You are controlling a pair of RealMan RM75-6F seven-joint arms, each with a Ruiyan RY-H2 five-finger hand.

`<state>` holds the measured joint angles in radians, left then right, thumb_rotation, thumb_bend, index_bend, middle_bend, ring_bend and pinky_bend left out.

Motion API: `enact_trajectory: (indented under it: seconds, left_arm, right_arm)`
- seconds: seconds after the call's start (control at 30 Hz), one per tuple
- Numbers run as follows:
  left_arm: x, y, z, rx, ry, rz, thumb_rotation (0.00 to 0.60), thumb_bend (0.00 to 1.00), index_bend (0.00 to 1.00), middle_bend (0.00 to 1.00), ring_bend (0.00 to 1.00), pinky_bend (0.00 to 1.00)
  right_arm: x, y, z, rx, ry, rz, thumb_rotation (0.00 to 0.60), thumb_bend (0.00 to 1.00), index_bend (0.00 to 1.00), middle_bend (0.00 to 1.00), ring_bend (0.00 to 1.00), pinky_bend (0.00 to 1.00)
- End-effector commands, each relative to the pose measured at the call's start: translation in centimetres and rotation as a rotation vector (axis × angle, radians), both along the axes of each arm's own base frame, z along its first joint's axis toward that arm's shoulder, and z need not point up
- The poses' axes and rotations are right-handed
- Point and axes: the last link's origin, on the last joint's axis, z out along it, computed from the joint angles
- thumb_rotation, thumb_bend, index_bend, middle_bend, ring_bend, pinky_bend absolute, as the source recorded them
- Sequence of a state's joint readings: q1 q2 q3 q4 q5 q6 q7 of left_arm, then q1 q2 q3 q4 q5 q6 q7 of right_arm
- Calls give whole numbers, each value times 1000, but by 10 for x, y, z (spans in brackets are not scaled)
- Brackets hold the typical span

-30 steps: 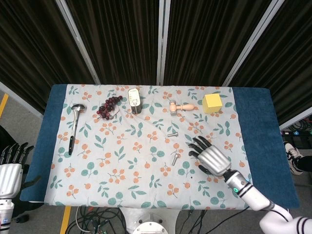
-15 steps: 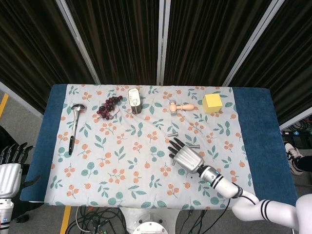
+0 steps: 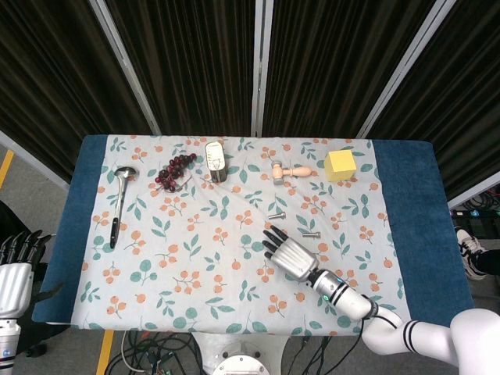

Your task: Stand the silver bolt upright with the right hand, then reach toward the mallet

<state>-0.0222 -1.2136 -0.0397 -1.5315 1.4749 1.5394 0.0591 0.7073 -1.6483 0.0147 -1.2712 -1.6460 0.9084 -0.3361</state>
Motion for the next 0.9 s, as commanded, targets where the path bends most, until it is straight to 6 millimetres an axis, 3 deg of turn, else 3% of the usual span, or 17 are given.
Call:
enact_trajectory:
  seconds: [0.03, 0.63, 0.9]
  left_arm:
    - [0, 0, 0, -1, -2, -1, 600, 0, 156, 78, 1, 0]
    - [-2, -2, 0, 3, -6, 0, 600, 0, 156, 78, 1, 0]
    - [-2, -1, 0, 3, -5, -1, 600, 0, 156, 78, 1, 0]
  right_arm:
    - [-1, 0, 0, -3, -4, -4, 600, 281, 448, 208, 0, 0]
    - [0, 1, 2, -16, -28, -13, 600, 371, 542, 249, 0, 0]
    - [12, 2, 12, 18, -143, -91, 600, 377, 544, 249, 0, 0]
